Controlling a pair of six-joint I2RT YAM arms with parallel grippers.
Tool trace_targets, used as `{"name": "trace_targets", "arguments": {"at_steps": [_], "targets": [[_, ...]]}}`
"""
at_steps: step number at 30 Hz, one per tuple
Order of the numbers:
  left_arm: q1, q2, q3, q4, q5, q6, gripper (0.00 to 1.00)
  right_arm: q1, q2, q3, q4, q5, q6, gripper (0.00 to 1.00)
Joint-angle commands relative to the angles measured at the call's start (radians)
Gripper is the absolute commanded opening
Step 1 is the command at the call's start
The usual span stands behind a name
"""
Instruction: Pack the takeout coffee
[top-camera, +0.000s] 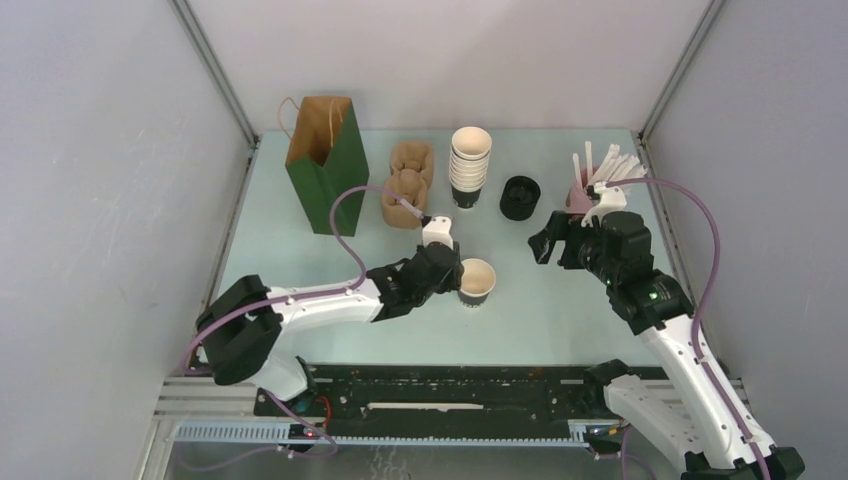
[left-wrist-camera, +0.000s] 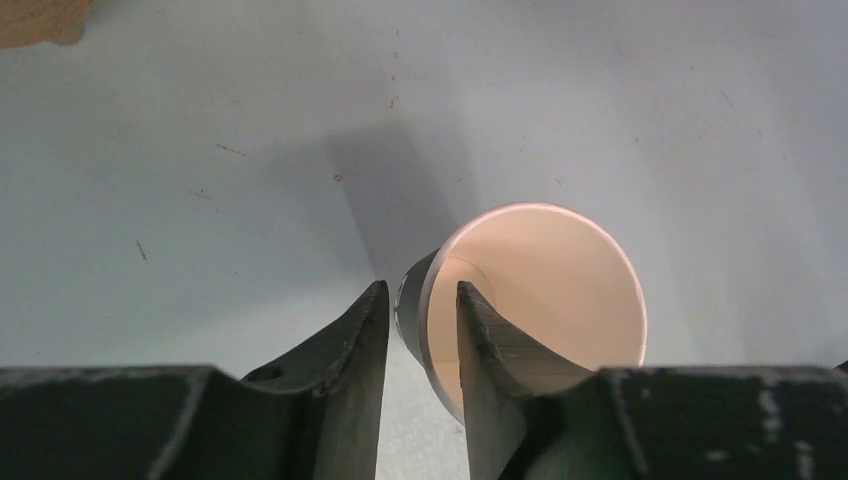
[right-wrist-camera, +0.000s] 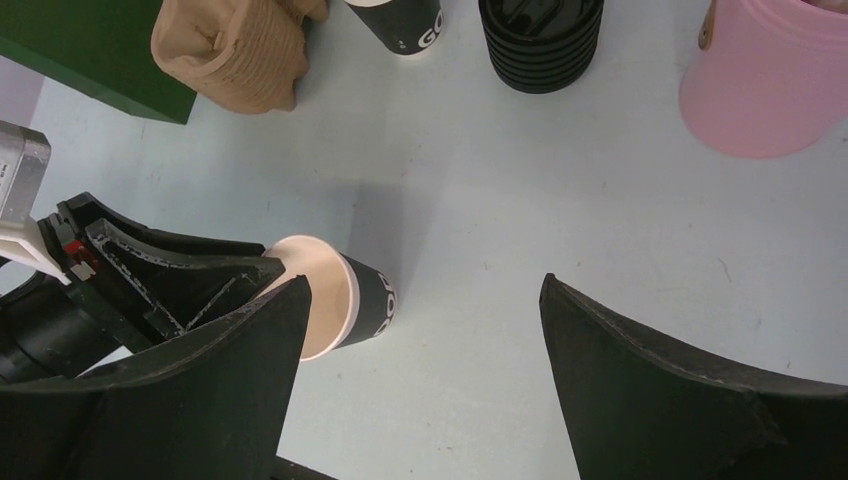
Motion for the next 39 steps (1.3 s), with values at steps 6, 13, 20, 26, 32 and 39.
{"name": "trace_targets", "arguments": {"at_steps": [6,13,20,26,32,39], "targets": [[-0.008,-0.177,0.042,-0.156,-0.035,0.052,0.61,0.076,0.074,0.037,0.010,0.135,-0.056,0.91],[-0.007,-0.393,0.064,-0.268,-0.028,0.132,0.81,0.136,0.387,0.176,0.079,0.234,-0.108,0.82],[-0.007,-0.568,-0.014,-0.289,0.063,0.126,0.91,0.052,0.841,0.515,0.063,0.173,-0.182,0.64],[-0.007,-0.667,-0.056,-0.345,0.068,0.131,0.96,0.004,1.031,0.689,0.060,0.151,-0.231,0.58],[-0.007,-0.698,-0.058,-0.371,0.039,0.136,0.97,-0.007,1.112,0.736,0.080,0.131,-0.258,0.54],[-0.007,-0.665,-0.051,-0.361,0.041,0.121,0.98,-0.008,1.142,0.732,0.112,0.095,-0.264,0.48]]}}
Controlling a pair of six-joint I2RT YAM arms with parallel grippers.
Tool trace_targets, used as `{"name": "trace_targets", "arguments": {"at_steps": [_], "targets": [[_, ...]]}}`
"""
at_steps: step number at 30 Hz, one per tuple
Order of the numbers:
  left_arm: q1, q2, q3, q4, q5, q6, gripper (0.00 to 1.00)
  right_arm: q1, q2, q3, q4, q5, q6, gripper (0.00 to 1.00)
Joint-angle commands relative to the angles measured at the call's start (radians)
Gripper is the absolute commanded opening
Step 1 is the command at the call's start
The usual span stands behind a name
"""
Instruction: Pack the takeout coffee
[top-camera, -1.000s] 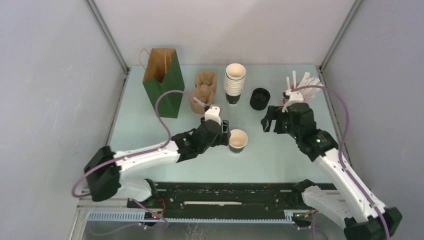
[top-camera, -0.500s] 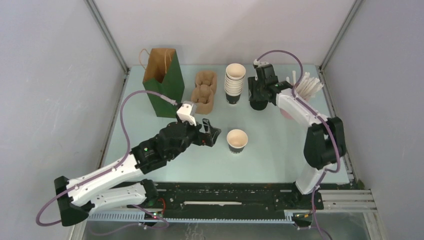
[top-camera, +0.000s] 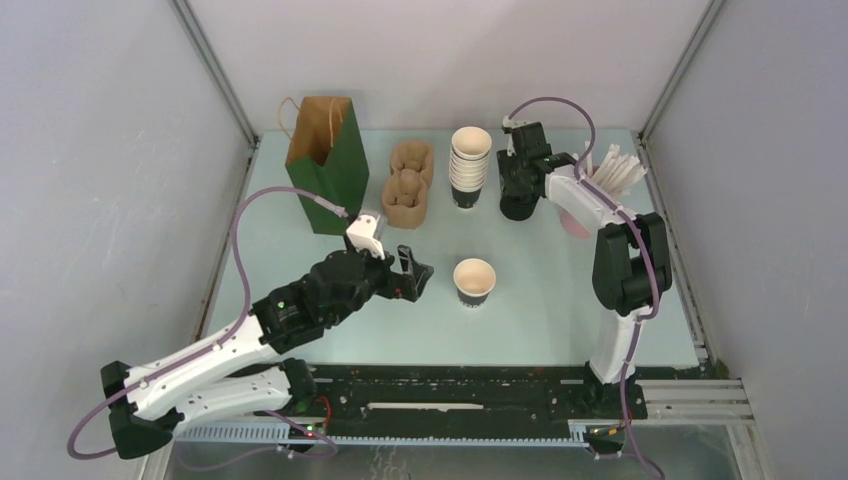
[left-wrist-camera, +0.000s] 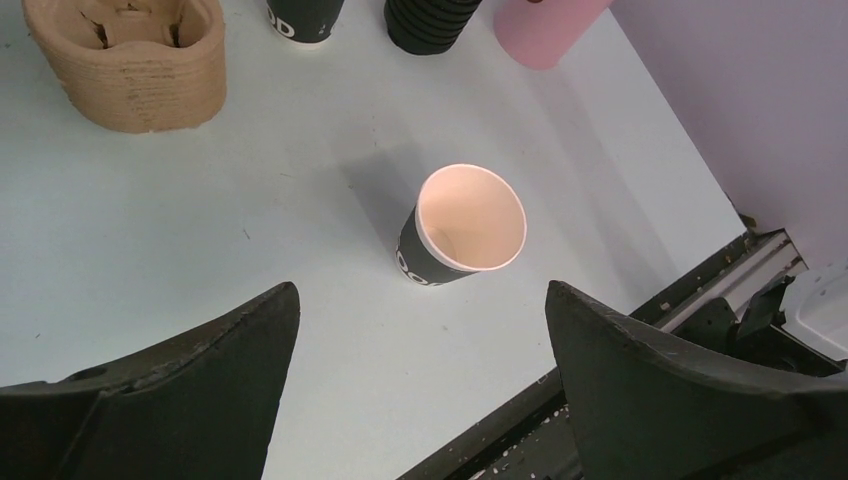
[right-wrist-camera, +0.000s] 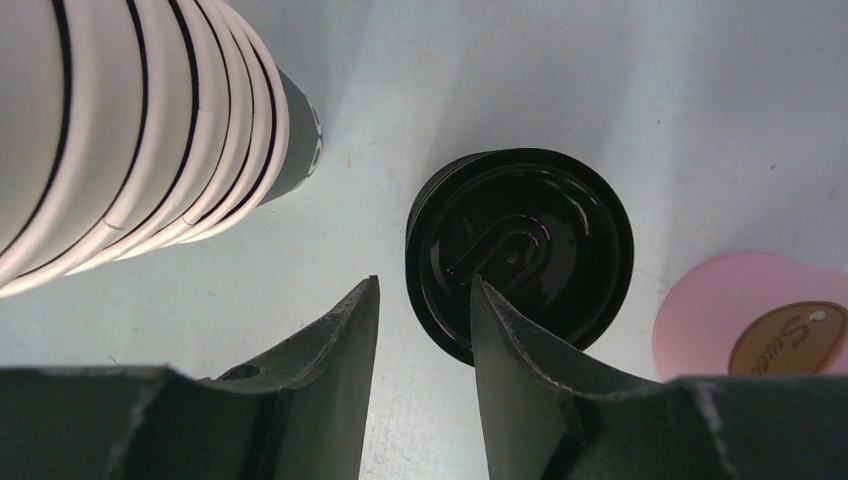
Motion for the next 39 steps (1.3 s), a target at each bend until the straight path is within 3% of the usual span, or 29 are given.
{"name": "trace_targets", "arguments": {"at_steps": [1,26,39], "targets": [[-0.005,0.026,-0.002,0.015,-0.012,0.008,0.98,-0.001,0.012,0.031,0.048,-0.027,-0.020,0.48],[-0.005,0.032,0.012,0.006,-0.026,0.007,0.99,-0.008,0.070,0.039,0.059,-0.018,-0.009,0.41],[-0.005,0.032,0.013,0.003,-0.027,0.007,0.98,-0.009,0.071,0.045,0.058,-0.020,-0.007,0.31]]}}
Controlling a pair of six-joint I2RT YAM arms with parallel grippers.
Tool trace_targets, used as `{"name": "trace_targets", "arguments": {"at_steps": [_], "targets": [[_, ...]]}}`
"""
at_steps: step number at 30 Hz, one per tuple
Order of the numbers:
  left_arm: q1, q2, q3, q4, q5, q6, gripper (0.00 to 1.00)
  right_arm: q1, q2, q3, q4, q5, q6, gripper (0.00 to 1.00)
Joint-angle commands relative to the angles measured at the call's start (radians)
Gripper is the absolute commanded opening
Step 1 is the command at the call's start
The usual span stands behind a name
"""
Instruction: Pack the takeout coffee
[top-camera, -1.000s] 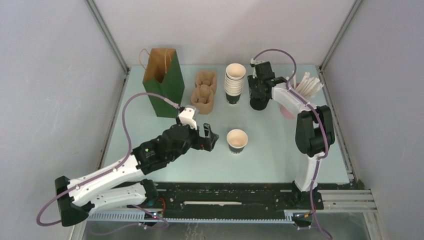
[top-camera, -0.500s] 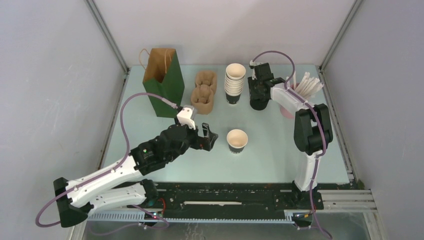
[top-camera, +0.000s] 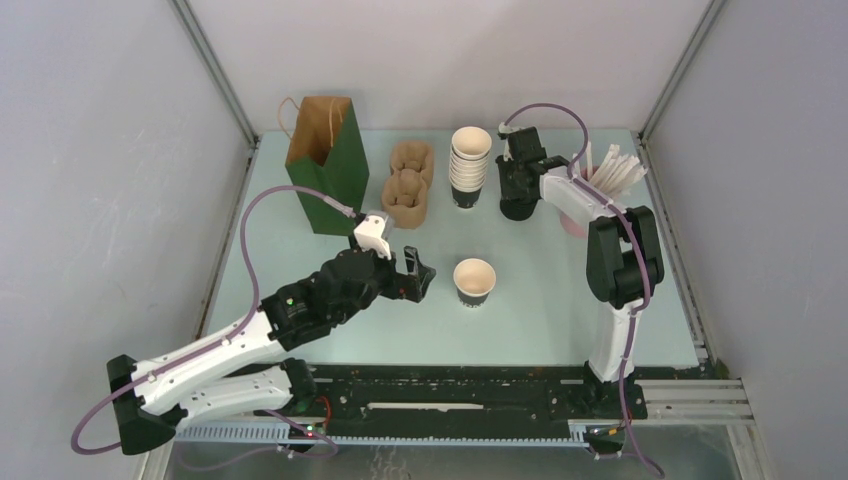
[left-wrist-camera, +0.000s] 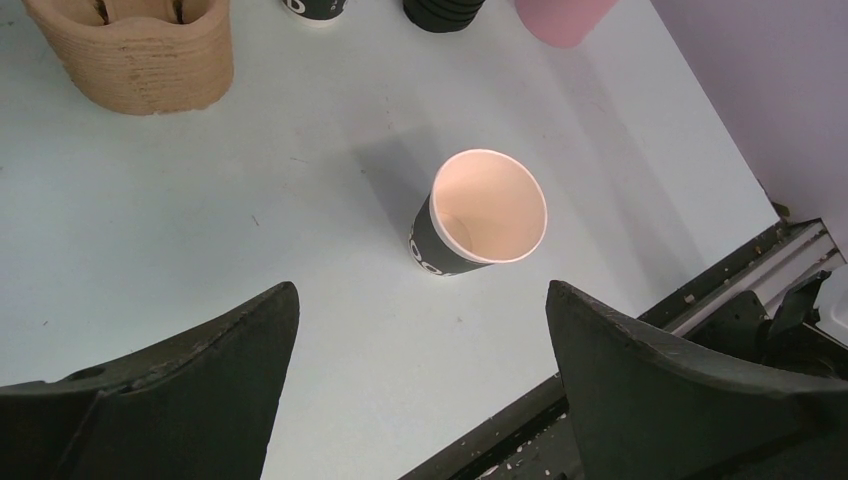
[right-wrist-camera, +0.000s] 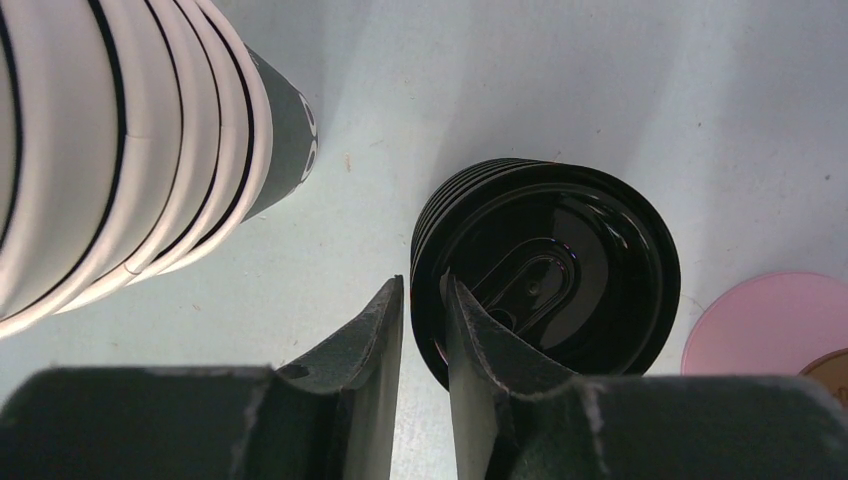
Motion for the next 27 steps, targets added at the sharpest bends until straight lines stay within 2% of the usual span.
{"name": "trace_targets", "arguments": {"at_steps": [1,11,27], "targets": [[-0.005,-0.016,0.013,0.010,-0.019,0.008,0.99,-0.004,0.000,0.045,0.023,0.006,-0.004,0.30],[-0.005,-0.010,0.021,0.005,-0.015,0.007,0.99,-0.011,-0.011,0.039,0.028,-0.004,0.002,0.19],[-0.005,0.006,0.030,-0.003,-0.012,0.006,0.99,-0.022,-0.092,0.016,0.020,-0.019,0.005,0.16]]}}
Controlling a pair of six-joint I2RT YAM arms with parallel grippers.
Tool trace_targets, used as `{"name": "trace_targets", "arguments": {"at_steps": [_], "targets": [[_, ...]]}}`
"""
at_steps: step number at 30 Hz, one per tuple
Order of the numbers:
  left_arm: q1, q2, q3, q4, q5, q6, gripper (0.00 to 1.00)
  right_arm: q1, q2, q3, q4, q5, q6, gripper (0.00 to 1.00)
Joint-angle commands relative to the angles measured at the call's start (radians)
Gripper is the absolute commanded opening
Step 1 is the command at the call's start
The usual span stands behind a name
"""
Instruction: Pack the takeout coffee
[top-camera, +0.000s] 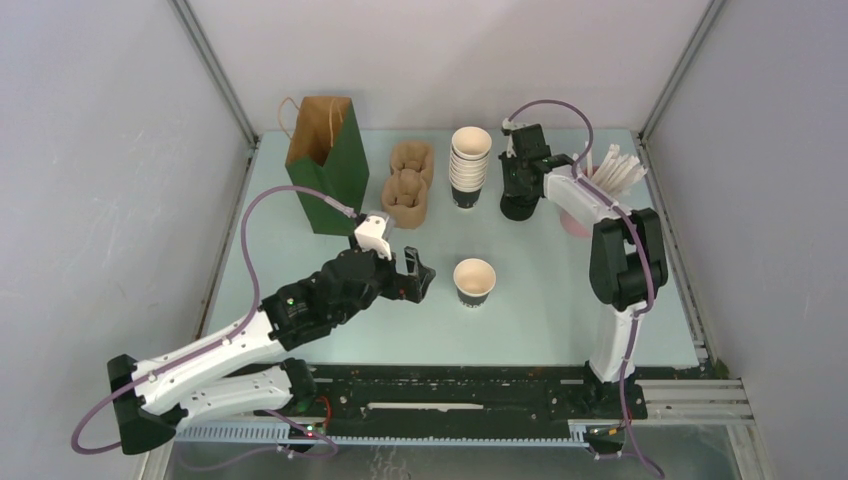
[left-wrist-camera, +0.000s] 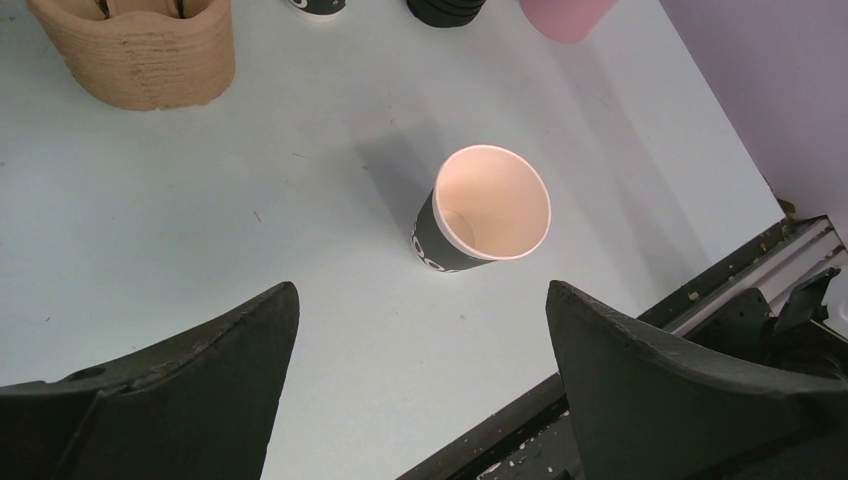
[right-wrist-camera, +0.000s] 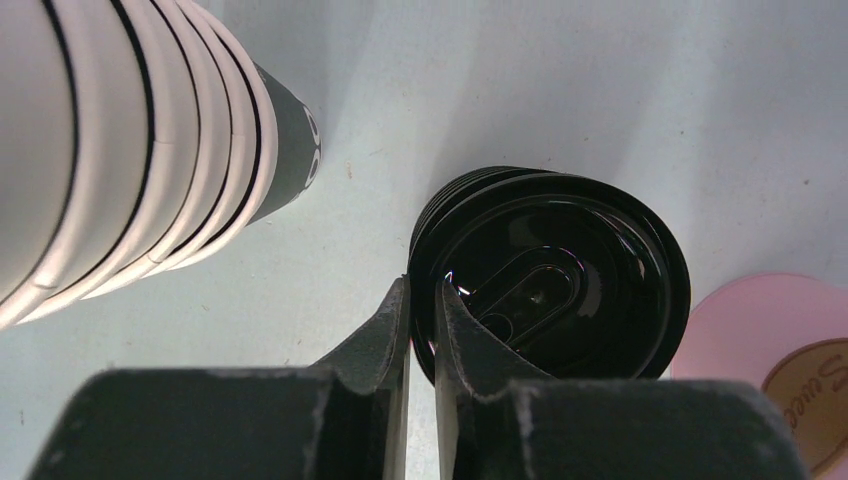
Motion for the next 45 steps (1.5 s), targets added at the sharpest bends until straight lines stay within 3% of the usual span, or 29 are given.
{"name": "trace_targets", "arguments": {"at_steps": [1,7,13,19,23,28,34,45], "targets": [[-0.005,0.005,0.031,0.006,-0.012,0.006,0.99,-0.011,-0.080,0.014,0.016,-0.009,0.003,0.15],[-0.005,0.007,0.030,0.004,-0.017,0.006,0.99,-0.013,-0.127,-0.007,0.032,-0.048,0.012,0.12],[-0.005,-0.010,0.023,0.018,-0.044,0.022,1.00,-0.027,-0.295,-0.117,0.074,-0.319,0.120,0.08],[-0.003,-0.041,0.010,0.060,-0.058,0.027,1.00,-0.061,-0.534,-0.327,0.312,-0.773,0.435,0.00],[0.005,-0.073,0.021,0.108,-0.034,0.019,1.00,-0.033,-0.666,-0.444,0.571,-0.933,0.743,0.00],[0.065,-0.109,0.024,0.234,0.108,-0.055,1.00,0.027,-0.783,-0.559,0.857,-0.961,1.065,0.00],[0.117,-0.114,0.039,0.357,0.270,-0.143,1.00,0.076,-0.793,-0.712,1.352,-0.964,1.472,0.00],[0.216,-0.096,-0.081,0.663,0.507,-0.439,1.00,0.115,-0.661,-0.869,1.886,-0.920,1.783,0.00]]}}
